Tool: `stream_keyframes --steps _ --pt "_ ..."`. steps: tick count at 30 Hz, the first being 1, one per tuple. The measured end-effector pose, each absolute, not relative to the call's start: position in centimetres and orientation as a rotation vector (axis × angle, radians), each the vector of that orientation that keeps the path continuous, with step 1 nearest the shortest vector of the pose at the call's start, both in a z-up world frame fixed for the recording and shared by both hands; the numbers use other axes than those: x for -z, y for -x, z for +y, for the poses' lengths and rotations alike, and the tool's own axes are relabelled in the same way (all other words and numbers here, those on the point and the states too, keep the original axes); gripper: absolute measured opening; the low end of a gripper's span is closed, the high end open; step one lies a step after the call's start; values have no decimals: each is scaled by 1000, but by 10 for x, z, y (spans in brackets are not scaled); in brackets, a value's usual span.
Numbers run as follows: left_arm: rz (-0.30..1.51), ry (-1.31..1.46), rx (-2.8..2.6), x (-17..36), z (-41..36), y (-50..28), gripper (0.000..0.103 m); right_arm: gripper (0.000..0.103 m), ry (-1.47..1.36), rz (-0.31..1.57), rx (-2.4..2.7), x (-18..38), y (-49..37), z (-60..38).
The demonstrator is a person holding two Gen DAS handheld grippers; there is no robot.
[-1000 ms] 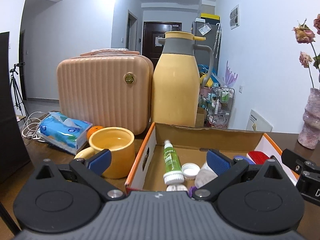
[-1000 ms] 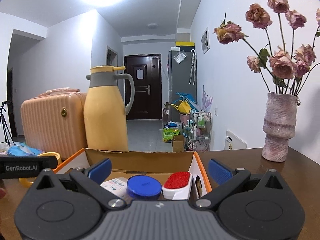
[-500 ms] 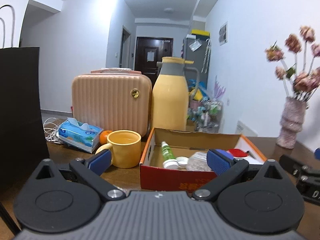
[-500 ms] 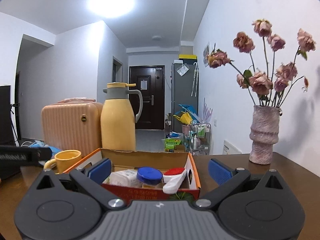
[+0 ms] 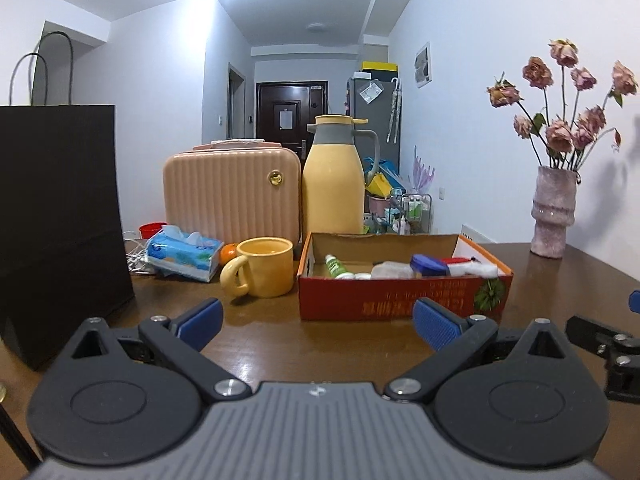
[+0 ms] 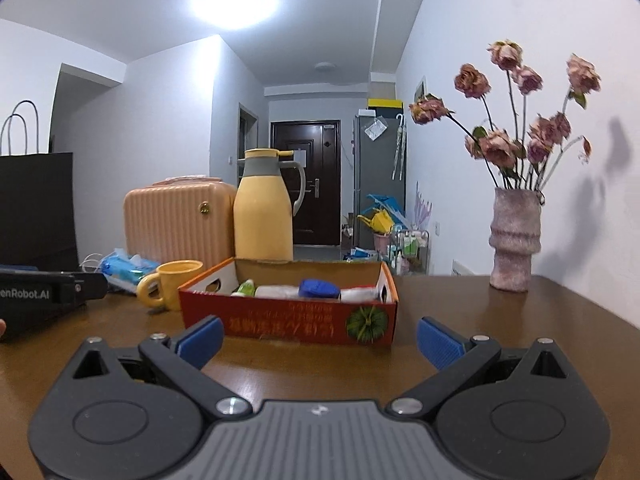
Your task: Organize rigid objects
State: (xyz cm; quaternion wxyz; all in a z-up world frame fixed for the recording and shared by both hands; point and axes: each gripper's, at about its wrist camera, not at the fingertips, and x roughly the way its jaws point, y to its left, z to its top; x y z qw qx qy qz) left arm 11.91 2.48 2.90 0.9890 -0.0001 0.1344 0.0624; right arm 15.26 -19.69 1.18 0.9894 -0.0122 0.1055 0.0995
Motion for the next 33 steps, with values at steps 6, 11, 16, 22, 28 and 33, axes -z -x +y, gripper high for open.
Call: stream_keyframes --steps 6,11,16,22,28,33 --pt "259 0 -140 -14 28 -79 103 103 12 205 -187 1 -105 -204" --pt "243 -8 -162 -5 26 -51 103 103 15 150 -172 4 -68 -209" --pt "235 -17 -168 -1 23 -33 103 103 32 117 -159 6 -44 -212" --pt "236 -7 -172 -1 23 -26 103 103 47 135 -155 12 -32 -213" --pt "226 -12 -162 -2 21 -22 103 103 40 124 -156 11 -27 -214" --pt "221 -12 -159 -3 21 -19 103 103 33 122 -160 10 -25 -216"
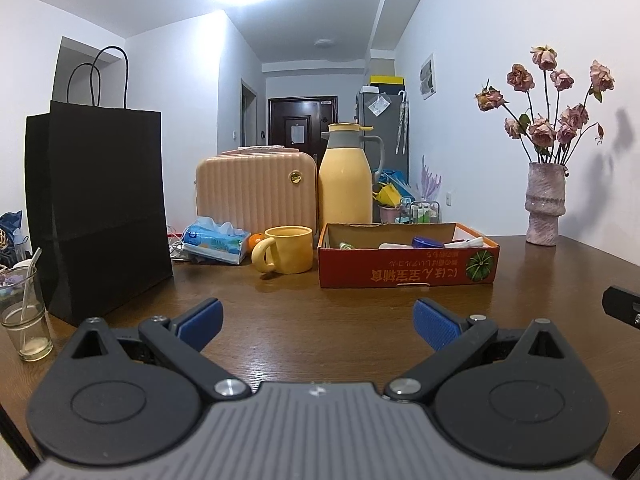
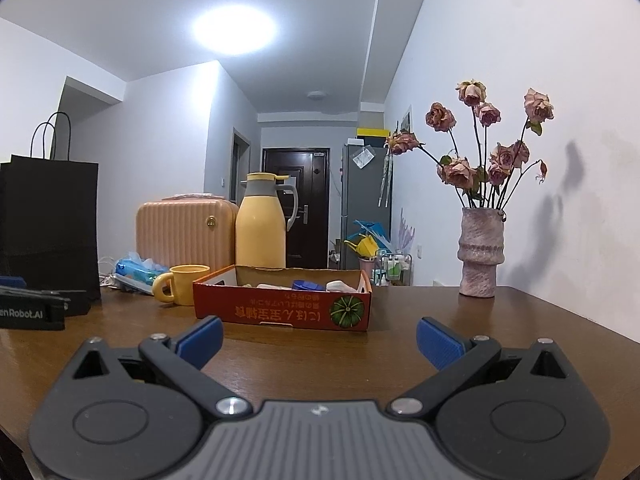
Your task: Organize rigid objects
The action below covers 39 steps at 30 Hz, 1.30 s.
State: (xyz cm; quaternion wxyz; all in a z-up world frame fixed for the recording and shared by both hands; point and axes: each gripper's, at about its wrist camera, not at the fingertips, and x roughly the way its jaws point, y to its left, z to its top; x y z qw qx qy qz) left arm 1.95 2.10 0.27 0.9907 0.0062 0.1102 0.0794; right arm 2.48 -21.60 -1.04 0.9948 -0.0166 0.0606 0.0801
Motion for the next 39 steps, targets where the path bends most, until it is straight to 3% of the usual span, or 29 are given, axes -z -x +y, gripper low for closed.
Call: stream_keyframes --steps 39 --pt "222 -19 -164 -2 20 -17 103 103 34 129 -168 11 -26 -211"
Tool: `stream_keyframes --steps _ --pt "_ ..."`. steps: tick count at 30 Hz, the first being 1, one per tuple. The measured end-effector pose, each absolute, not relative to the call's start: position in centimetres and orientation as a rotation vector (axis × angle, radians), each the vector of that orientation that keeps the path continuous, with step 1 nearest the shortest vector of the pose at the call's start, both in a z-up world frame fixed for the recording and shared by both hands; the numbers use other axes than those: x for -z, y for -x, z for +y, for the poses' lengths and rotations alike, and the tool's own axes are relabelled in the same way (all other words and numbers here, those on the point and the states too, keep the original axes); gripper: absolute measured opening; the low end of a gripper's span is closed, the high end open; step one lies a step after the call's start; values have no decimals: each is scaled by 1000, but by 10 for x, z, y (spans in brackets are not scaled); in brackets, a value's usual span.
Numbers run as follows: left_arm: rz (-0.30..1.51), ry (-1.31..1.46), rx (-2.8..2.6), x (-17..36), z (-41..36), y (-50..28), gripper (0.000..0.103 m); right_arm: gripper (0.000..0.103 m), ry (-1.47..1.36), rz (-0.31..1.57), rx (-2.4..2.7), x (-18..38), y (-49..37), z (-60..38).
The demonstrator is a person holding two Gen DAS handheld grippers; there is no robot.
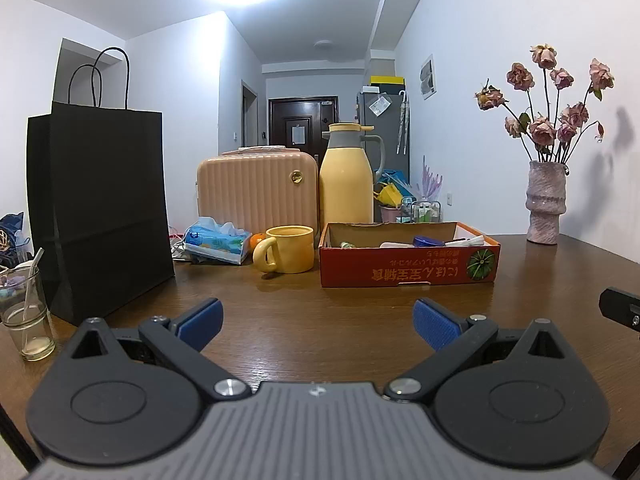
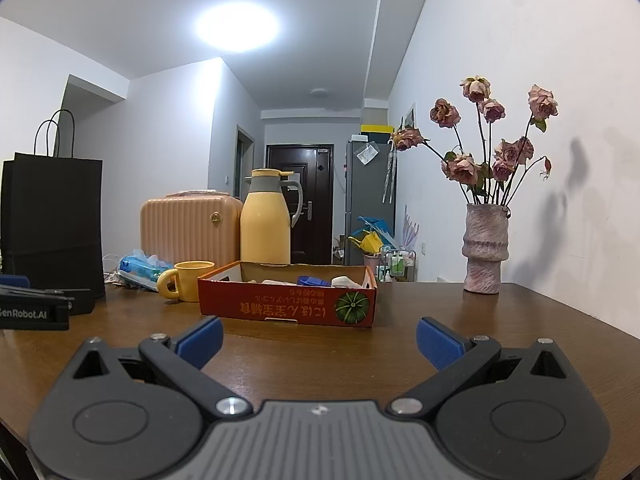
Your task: Organize rigid objects
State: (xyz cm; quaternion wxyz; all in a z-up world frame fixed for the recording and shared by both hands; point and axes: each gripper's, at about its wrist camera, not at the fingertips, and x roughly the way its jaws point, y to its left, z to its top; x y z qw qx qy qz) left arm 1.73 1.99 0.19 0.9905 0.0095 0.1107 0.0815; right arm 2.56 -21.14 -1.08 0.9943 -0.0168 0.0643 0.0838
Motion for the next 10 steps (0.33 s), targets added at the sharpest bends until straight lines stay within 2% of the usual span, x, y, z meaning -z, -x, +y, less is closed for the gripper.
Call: stream_keyframes --steps 10 --pt "219 -17 -154 -2 20 -18 103 103 34 133 -169 14 -25 -207"
